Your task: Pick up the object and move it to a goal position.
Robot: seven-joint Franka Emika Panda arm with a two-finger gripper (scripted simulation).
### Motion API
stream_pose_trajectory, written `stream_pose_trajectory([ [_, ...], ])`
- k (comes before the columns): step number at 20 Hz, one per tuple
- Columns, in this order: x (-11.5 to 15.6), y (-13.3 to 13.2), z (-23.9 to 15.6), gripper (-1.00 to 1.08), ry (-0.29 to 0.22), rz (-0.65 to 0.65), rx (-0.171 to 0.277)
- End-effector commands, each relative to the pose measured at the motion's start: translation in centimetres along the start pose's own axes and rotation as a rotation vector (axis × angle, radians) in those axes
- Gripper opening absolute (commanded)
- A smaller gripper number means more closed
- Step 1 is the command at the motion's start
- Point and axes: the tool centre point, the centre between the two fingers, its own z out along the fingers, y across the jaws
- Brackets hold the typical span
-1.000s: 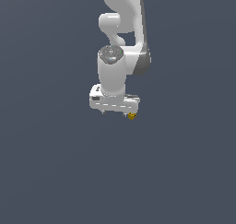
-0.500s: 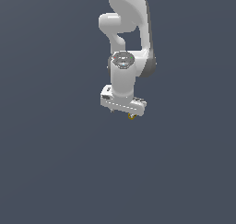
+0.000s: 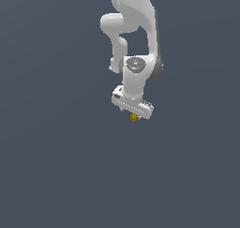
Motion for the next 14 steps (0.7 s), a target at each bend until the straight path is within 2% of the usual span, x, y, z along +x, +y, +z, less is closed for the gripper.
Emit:
stream_pose_trajectory([
  [1,-1.0,-0.2,0.6,1.0,0.002,0.049,-0.001],
  [14,-3.5,-0.5,2.2,1.0,0.007,0.172,-0.004],
])
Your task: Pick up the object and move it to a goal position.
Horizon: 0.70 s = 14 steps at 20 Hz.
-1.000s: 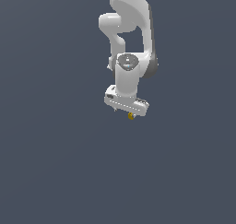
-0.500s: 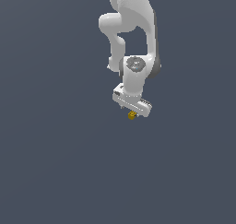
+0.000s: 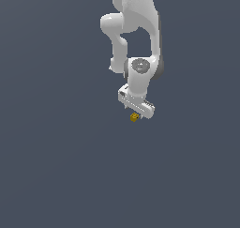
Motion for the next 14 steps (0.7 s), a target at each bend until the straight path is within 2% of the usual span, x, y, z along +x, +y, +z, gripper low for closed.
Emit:
stream_pose_trajectory([
  [1,-0.1,0.0,0.1,1.0,0.001,0.009,0.0],
  [7,-0.2,0.0,0.5,1.0,0.0,0.006,0.0],
  [14,-0.2,0.1,3.4,1.0,0.001,0.009,0.0],
])
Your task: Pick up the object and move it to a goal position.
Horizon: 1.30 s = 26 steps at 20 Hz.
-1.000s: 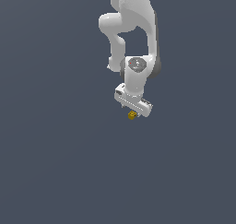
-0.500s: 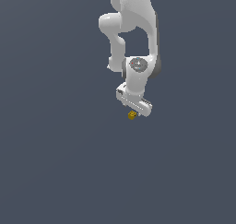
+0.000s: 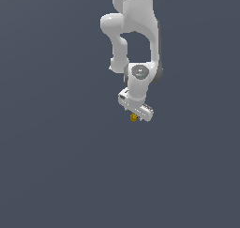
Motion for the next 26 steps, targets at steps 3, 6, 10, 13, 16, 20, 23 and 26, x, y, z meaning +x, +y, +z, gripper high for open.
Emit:
stream_pose_trajectory([
  [3,0.0,0.0,1.8,1.0,0.0,0.001,0.0],
  [6,0.0,0.0,2.3,1.0,0.0,0.002,0.0],
  [10,0.0,0.0,2.5,-1.0,0.0,0.002,0.0],
  [13,0.0,0.0,2.5,-1.0,0.0,0.002,0.0],
  [16,0.0,0.0,2.5,-1.0,0.0,0.002,0.0],
  [20,0.0,0.0,2.4,-1.0,0.0,0.001,0.001],
  [23,0.2,-0.4,2.3,-1.0,0.006,-0.004,0.013],
  [26,0.7,-1.2,2.1,-1.0,0.017,-0.016,0.038],
])
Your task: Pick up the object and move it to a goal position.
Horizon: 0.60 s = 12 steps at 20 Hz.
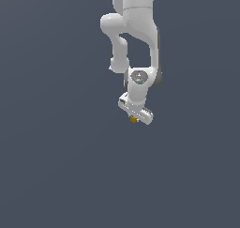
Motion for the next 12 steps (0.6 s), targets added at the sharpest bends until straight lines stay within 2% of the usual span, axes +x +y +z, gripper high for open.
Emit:
stream_pose_trajectory([
  [1,0.5,-0.8,-0.2,-1.0,0.011,-0.011,0.024],
  [6,2.0,-3.2,-1.1,-1.0,0.047,-0.047,0.102],
  [12,4.2,-7.2,-3.1,-1.0,0.105,-0.105,0.227],
])
